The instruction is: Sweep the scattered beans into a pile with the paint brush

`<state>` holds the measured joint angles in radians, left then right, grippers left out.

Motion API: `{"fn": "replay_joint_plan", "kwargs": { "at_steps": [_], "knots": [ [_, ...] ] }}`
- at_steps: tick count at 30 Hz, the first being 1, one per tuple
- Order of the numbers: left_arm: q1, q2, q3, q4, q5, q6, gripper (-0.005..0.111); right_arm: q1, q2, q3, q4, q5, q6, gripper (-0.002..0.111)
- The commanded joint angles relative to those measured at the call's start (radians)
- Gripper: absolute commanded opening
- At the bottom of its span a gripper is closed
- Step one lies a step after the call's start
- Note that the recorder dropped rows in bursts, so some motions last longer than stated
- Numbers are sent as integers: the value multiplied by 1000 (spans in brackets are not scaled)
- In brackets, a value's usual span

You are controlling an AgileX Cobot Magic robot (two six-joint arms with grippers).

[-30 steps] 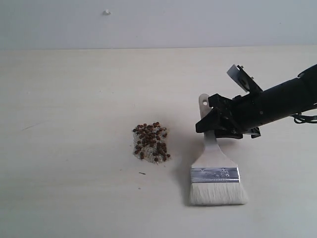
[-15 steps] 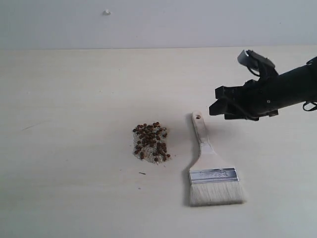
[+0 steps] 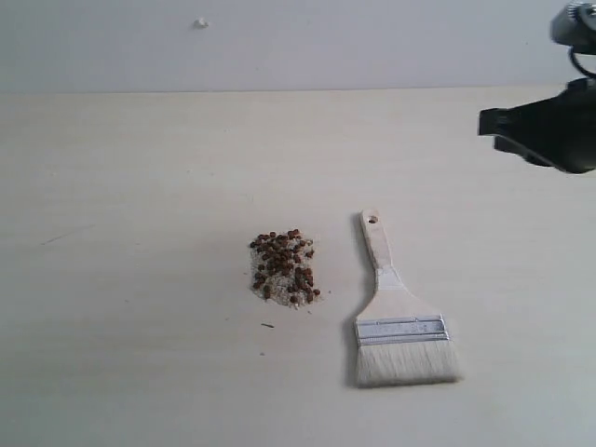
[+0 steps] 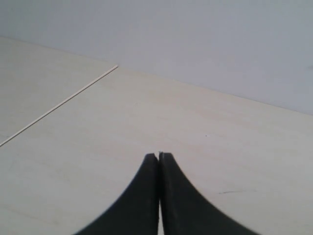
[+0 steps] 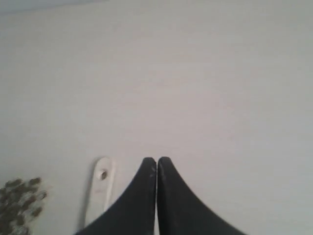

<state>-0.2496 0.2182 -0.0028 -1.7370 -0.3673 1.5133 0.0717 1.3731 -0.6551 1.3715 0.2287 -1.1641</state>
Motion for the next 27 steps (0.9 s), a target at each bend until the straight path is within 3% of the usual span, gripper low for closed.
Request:
{"fn": "replay_joint_plan", "kwargs": {
  "at_steps": [1,12,27],
  "knots": [
    [-4,-6,3,1,0,1,0,-1,-224,126,93,-185,-18,0],
    [-4,-6,3,1,0,1,0,-1,-729,308,91,-73,8,0],
    [-4,-6,3,1,0,1,0,-1,-947,309,91,-75,6,0]
  ]
}}
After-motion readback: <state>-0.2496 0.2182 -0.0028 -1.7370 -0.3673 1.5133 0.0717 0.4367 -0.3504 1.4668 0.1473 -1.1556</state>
